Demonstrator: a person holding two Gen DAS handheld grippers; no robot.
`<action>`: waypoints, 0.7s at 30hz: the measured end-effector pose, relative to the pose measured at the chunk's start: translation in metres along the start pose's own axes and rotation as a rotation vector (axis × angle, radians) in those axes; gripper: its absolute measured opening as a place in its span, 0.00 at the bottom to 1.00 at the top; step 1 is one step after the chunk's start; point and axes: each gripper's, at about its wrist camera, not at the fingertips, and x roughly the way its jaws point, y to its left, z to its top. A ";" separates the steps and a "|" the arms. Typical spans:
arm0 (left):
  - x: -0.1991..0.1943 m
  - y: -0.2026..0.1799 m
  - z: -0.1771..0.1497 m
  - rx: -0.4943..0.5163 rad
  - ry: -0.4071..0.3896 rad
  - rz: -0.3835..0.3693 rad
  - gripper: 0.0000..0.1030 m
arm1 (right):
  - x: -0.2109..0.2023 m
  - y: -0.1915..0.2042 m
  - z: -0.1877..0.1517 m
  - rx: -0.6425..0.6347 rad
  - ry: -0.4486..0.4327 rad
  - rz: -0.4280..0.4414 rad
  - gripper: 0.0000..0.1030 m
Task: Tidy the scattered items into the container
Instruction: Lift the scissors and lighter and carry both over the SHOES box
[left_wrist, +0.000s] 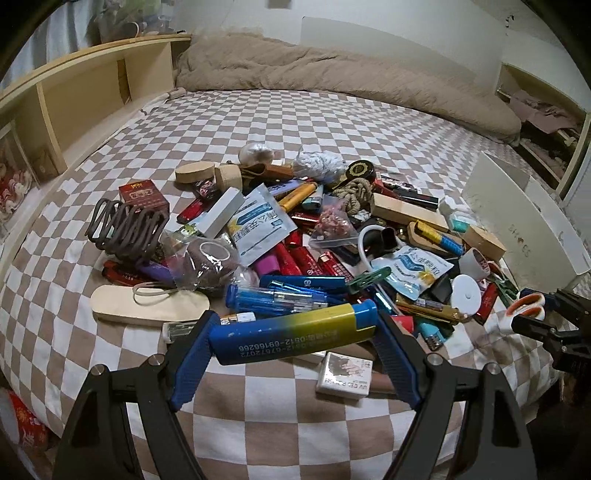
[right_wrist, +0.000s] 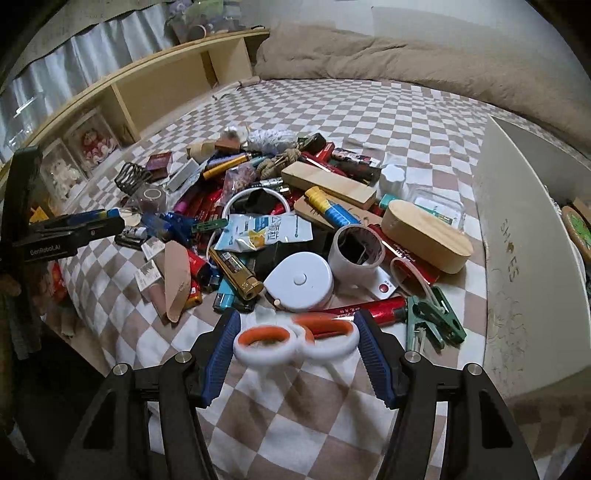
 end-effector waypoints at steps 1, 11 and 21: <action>-0.001 -0.001 0.001 0.002 -0.004 -0.003 0.81 | -0.002 0.000 0.001 0.001 -0.007 -0.001 0.62; -0.015 -0.015 0.009 0.016 -0.043 -0.031 0.81 | -0.026 -0.001 0.010 0.013 -0.088 -0.019 0.62; -0.034 -0.028 0.028 0.032 -0.096 -0.072 0.81 | -0.060 -0.008 0.029 0.013 -0.190 -0.059 0.62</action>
